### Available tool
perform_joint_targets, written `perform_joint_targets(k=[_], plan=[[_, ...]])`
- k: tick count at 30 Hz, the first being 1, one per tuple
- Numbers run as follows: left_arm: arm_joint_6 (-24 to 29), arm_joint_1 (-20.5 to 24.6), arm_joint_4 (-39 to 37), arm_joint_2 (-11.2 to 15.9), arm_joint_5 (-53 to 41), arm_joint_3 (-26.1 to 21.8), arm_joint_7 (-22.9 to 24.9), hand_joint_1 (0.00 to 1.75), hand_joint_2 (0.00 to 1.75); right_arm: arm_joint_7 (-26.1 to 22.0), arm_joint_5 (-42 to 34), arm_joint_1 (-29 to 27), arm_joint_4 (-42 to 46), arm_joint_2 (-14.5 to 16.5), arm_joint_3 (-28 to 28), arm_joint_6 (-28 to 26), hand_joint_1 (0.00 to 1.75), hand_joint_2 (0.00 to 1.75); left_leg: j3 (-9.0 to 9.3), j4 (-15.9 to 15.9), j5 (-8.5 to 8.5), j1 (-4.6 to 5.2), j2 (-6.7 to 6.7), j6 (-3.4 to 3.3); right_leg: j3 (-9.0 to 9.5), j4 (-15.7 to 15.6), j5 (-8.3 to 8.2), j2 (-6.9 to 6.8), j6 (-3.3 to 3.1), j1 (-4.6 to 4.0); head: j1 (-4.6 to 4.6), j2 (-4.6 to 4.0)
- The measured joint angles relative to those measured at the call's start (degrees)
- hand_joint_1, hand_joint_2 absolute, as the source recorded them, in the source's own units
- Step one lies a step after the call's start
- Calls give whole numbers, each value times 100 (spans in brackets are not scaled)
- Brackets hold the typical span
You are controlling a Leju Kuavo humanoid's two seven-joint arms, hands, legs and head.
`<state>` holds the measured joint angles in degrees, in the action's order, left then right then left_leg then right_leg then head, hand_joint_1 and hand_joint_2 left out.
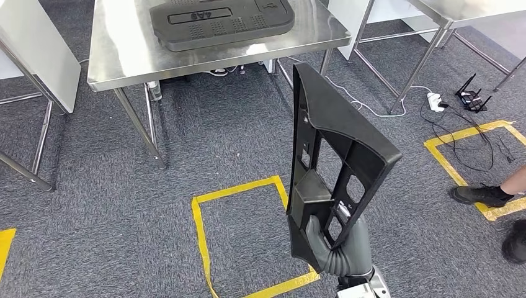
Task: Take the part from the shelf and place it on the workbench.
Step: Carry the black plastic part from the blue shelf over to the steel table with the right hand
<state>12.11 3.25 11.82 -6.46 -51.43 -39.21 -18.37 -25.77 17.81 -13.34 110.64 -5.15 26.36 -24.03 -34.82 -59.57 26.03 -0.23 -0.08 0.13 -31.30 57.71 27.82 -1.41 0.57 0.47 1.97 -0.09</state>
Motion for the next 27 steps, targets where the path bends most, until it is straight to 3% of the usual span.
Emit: perform_joint_targets(k=[7,25,27], plan=[[-142,-1,0,11,30,-4,-50,0,175,0,-71,-2,0,35,-12,-38,175,175,-20,-4,-13,16,-2,-44,15,-20,-38,-1,98,15,3,0],[-298,-24,0,19,42,-53,-18,0,175,20,-202,-34,0,82,-109,-125,175,175,-23,-3,-24,-15,0,-52,23,-17,-43,0,104,-22,4,0],[-298,-24,0,21,41,-56,2,0,175,27,-203,-37,2,87,-115,-126,175,175,-24,8,-18,-4,-3,-82,37,-49,-56,-7,130,-11,6,0]])
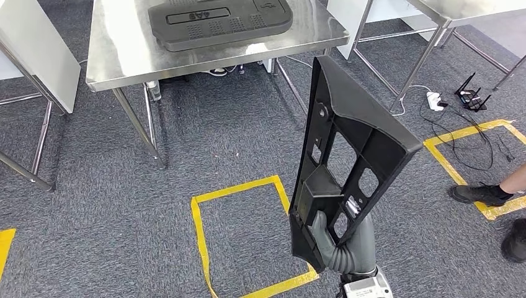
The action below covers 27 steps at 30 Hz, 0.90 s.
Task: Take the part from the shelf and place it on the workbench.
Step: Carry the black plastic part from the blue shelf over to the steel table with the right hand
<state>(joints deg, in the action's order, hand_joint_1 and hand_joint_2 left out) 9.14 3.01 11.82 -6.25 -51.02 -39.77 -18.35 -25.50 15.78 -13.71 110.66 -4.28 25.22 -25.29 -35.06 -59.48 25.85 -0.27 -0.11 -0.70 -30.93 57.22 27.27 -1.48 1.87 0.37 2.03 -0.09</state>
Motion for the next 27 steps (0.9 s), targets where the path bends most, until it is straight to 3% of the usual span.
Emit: perform_joint_targets(k=[3,6,8,9,11,12,13,15,18,20,22,23,24,25,27], plan=[[2,1,0,-3,-5,-2,16,0,175,2,7,-16,16,15,-15,-4,175,175,117,215,-90,-49,-8,-138,-57,124,82,28,36,-1,-7,0],[7,5,0,-7,-16,-3,19,0,175,2,17,-31,20,15,-30,-9,175,175,150,309,-150,-81,-22,-175,-522,1078,508,121,-26,37,-20,0],[28,-2,0,-7,-30,-5,20,0,175,3,17,-48,19,15,-33,-9,175,175,135,306,-153,-98,-47,-144,-747,1495,619,132,40,102,-18,0],[39,-6,0,-7,-35,-7,20,0,175,3,18,-54,18,13,-34,-9,175,175,132,298,-151,-118,-64,-110,-706,1391,544,131,119,144,-18,0],[50,-10,0,-7,-37,-11,21,0,175,3,20,-56,18,10,-36,-9,175,175,126,253,-130,-175,-97,-1,-349,663,237,124,308,243,-24,0],[51,-10,1,1,-37,-16,24,0,175,7,22,-56,17,10,-36,-9,175,175,115,216,-104,-185,-112,70,-181,319,115,132,357,266,-37,0],[54,-11,1,9,-39,-20,26,0,175,10,24,-57,18,14,-36,-9,175,175,110,188,-78,-188,-122,135,-65,107,45,139,347,277,-43,0],[59,-15,1,23,-43,-25,30,0,175,19,29,-61,18,18,-38,-9,175,175,114,183,-57,-178,-133,233,-30,60,33,159,226,246,-44,0],[61,-26,0,21,-45,-26,29,0,175,26,33,-63,19,20,-47,-9,175,175,100,103,-5,-220,-98,293,-8,82,30,158,84,231,-21,0],[61,-28,0,19,-49,-26,25,0,175,28,40,-65,20,24,-50,-9,175,175,-163,-468,290,-214,-37,289,24,77,42,148,21,210,-10,0],[61,-34,0,17,-52,-27,22,0,175,31,47,-66,20,24,-52,-9,175,175,-601,-1302,614,-191,-14,268,48,80,70,134,-38,161,-10,0],[61,-42,0,18,-52,-28,23,0,175,33,48,-67,19,24,-52,-9,175,175,-751,-1554,657,-183,-14,247,64,80,87,131,-63,136,-11,0],[61,-49,0,18,-53,-28,23,0,175,34,48,-67,19,24,-52,-9,175,175,-799,-1591,587,-171,-13,216,90,81,105,132,-86,114,-11,0],[61,-54,0,18,-55,-28,23,0,175,34,48,-68,18,24,-52,-9,175,175,-726,-1382,406,-154,-13,172,128,80,131,136,-101,97,-11,0],[62,-57,0,21,-60,-29,25,0,175,34,48,-68,18,25,-52,-9,175,175,-385,-628,-4,-100,-5,64,199,77,195,142,-101,76,-14,0]])
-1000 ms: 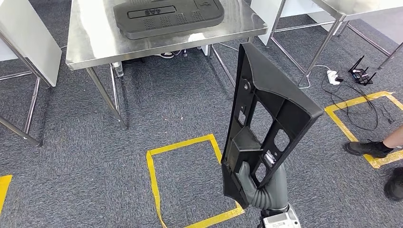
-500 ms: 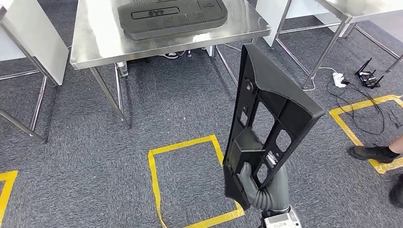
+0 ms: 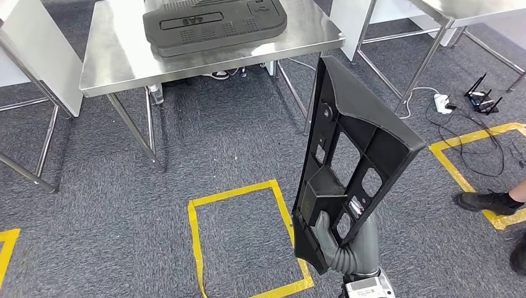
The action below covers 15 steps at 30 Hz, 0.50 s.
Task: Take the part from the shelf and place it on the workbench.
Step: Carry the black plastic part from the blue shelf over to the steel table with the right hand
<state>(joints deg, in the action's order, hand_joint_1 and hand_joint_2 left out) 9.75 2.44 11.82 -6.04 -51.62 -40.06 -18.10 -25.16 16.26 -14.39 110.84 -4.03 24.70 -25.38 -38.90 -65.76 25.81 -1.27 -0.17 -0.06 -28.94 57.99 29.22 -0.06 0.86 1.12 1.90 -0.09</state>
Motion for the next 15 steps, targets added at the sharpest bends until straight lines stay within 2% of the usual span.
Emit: perform_joint_targets(k=[1,2,4,6,7,8,10,11,12,13,15], plan=[[1,3,0,1,-1,-1,2,0,175,0,0,2,1,-1,-1,-1,175,175,152,325,-111,31,6,-38,13,1,35,3,22,-15,-2,0],[1,7,0,2,-1,-1,6,0,175,0,-1,3,1,1,-1,-1,175,175,237,506,-138,62,11,-57,10,-4,61,0,45,-23,-5,0],[2,13,0,-1,-1,-1,10,0,175,0,0,5,2,3,-1,-2,175,175,273,599,-85,108,6,-69,8,-38,94,-10,102,-25,-4,0],[2,8,0,-4,-2,-2,11,0,175,0,2,5,8,8,2,-3,175,175,318,659,-75,90,-13,-107,22,-13,144,-24,153,-21,-10,0],[2,7,1,-6,-3,-2,10,0,175,0,2,9,12,9,2,-4,175,175,350,693,-72,75,-19,-135,-42,132,216,-24,160,-27,-21,0],[2,10,1,-8,-3,-2,10,0,175,0,2,10,15,9,2,-5,175,175,381,719,-65,61,-24,-165,-190,409,332,-21,151,-30,-33,0],[2,18,1,-11,-3,-3,9,0,175,1,2,7,15,8,2,-7,175,175,410,723,-29,71,-35,-209,-687,1198,588,-9,125,-31,-50,0],[2,20,0,-13,-3,-3,10,0,175,1,1,3,14,8,2,-7,175,175,427,723,-7,73,-43,-217,-916,1507,643,-7,139,-30,-52,0],[2,17,0,-15,-3,-3,10,0,175,2,1,1,13,8,2,-7,175,175,453,722,18,75,-54,-217,-1053,1623,601,-7,179,-29,-52,0],[2,14,0,-19,-3,-3,12,0,175,2,0,1,11,7,2,-7,175,175,491,721,46,74,-65,-211,-1071,1508,462,-7,237,-25,-54,0],[2,10,0,-32,-3,-3,13,0,175,2,0,2,11,4,3,-6,175,175,581,721,108,71,-92,-181,-827,760,13,-9,344,-12,-59,0]])
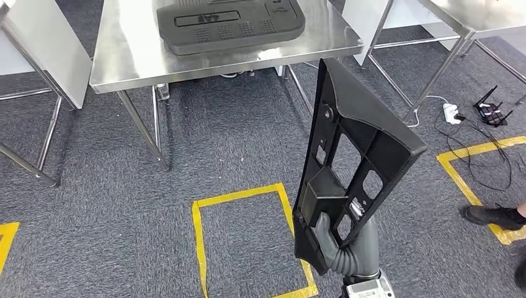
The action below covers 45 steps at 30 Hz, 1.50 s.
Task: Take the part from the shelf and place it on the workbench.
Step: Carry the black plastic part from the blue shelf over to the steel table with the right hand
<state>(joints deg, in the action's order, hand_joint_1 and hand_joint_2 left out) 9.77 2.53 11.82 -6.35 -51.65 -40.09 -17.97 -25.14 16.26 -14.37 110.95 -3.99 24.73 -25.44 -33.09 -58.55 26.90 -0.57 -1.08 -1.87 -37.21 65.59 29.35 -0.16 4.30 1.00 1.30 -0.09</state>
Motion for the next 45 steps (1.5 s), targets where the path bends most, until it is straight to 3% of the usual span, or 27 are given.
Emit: perform_joint_targets(k=[1,3,4,7,9,11,12,13,15,17,19,22,24,26,27,28,29,31,32,34,35,38,40,42,43,44,45], plan=[[0,2,0,-5,0,0,1,0,175,1,0,0,0,-1,1,0,175,175,36,-5,38,16,-13,27,151,-370,-183,3,5,-3,-2,0],[0,5,0,-8,0,0,1,0,175,2,0,1,1,2,2,1,175,175,70,-9,93,44,-25,82,316,-728,-343,10,-85,-17,4,0],[0,5,0,-8,0,0,2,0,175,3,0,0,1,2,1,1,175,175,79,-4,108,54,-26,108,332,-731,-342,15,-147,-34,6,0],[0,5,3,-4,-3,0,3,0,175,3,0,1,2,2,-4,-1,175,175,62,-112,190,31,9,192,392,-760,-334,19,-278,23,18,0],[0,5,3,-3,-16,0,3,0,175,4,0,2,2,7,-5,0,175,175,-191,-648,443,16,46,244,464,-778,-300,10,-356,54,40,0],[0,-1,1,-4,-34,0,3,0,175,4,-2,2,1,10,-5,1,175,175,-629,-1407,712,-8,61,278,516,-778,-254,4,-407,52,50,0],[0,-6,1,-4,-40,0,3,0,175,5,-3,1,-1,10,-5,2,175,175,-793,-1631,729,-21,63,290,544,-777,-231,8,-414,53,50,0],[0,-9,0,-4,-42,0,2,0,175,6,-5,0,-2,10,-5,3,175,175,-842,-1621,620,-33,66,297,578,-776,-204,15,-407,59,51,0],[0,-12,0,-1,-42,-1,-1,0,175,8,-9,-1,-2,10,-5,5,175,175,-630,-1024,156,-58,81,301,680,-775,-132,32,-363,80,52,0],[0,-8,-3,-1,-44,-1,-3,0,175,9,-13,1,-2,10,-6,6,175,175,-326,-366,-130,-61,89,297,736,-772,-52,39,-290,68,63,0],[0,0,-7,-4,-50,0,-5,0,175,10,-16,4,-1,10,-5,6,175,175,-229,-160,-108,-32,81,260,736,-791,-5,37,-223,43,66,0],[0,-2,-5,-3,-56,0,-6,0,175,11,-17,7,2,9,-2,6,175,175,-206,-111,-83,-21,62,140,748,-775,51,25,-146,51,55,0],[0,0,-3,-4,-58,0,-6,0,175,11,-18,8,3,8,-2,6,175,175,-167,-85,-68,-32,57,64,525,-330,244,22,-160,43,35,0],[0,4,-2,-4,-59,0,-6,0,175,11,-23,2,1,6,-2,6,175,175,-140,-84,-29,-12,55,12,35,493,520,22,-213,24,17,0],[-1,4,-2,-5,-59,0,-6,0,175,10,-26,-7,1,5,-1,6,175,175,-121,-84,-8,-3,51,-5,-187,806,581,23,-216,18,16,0],[-1,0,-3,-5,-59,0,-4,0,175,10,-27,-17,0,5,-1,6,175,175,-93,-84,17,6,43,-16,-322,929,548,23,-195,13,15,0],[-3,-4,-3,-5,-60,0,-2,0,175,10,-25,-25,0,5,0,6,175,175,-55,-84,45,12,31,-18,-334,804,410,22,-156,9,16,0],[-7,-9,-4,-5,-60,0,2,0,175,10,-17,-33,0,4,1,6,175,175,29,-84,106,16,5,-2,-100,60,-26,20,-87,-7,11,0],[-10,-6,-4,-7,-60,0,3,0,175,9,-15,-35,0,3,2,5,175,175,61,-88,142,33,-7,20,46,-303,-214,21,-91,-26,10,0],[-13,-2,-4,-8,-59,-1,4,0,175,7,-13,-40,1,3,2,5,175,175,90,-87,193,61,-21,68,196,-660,-390,24,-153,-58,10,0],[-13,0,-4,-8,-59,-2,6,0,175,5,-12,-44,2,4,2,5,175,175,101,-77,208,71,-22,92,212,-670,-400,28,-188,-74,11,0],[-14,-4,0,-2,-59,-2,13,0,175,3,-9,-48,7,5,-2,4,175,175,101,-178,298,51,3,179,275,-716,-390,34,-281,-4,18,0],[-16,-6,1,-1,-59,-4,16,0,175,2,-7,-48,9,8,-5,4,175,175,-132,-711,557,32,35,240,355,-735,-356,27,-354,29,31,0],[-19,-10,-1,-2,-59,-6,19,0,175,2,-7,-48,8,10,-5,4,175,175,-551,-1455,827,8,55,285,414,-735,-311,21,-405,25,36,0],[-19,-13,-2,-2,-59,-7,19,0,175,2,-7,-48,7,10,-5,4,175,175,-701,-1650,830,-5,62,302,441,-735,-288,24,-413,24,34,0],[-20,-16,-2,-2,-58,-7,20,0,175,3,-7,-49,7,10,-5,4,175,175,-755,-1645,722,-18,67,312,475,-734,-262,32,-409,27,38,0],[-20,-17,-2,-1,-58,-8,20,0,175,3,-8,-50,7,10,-5,4,175,175,-686,-1402,506,-32,74,315,519,-734,-232,42,-394,33,38,0]])
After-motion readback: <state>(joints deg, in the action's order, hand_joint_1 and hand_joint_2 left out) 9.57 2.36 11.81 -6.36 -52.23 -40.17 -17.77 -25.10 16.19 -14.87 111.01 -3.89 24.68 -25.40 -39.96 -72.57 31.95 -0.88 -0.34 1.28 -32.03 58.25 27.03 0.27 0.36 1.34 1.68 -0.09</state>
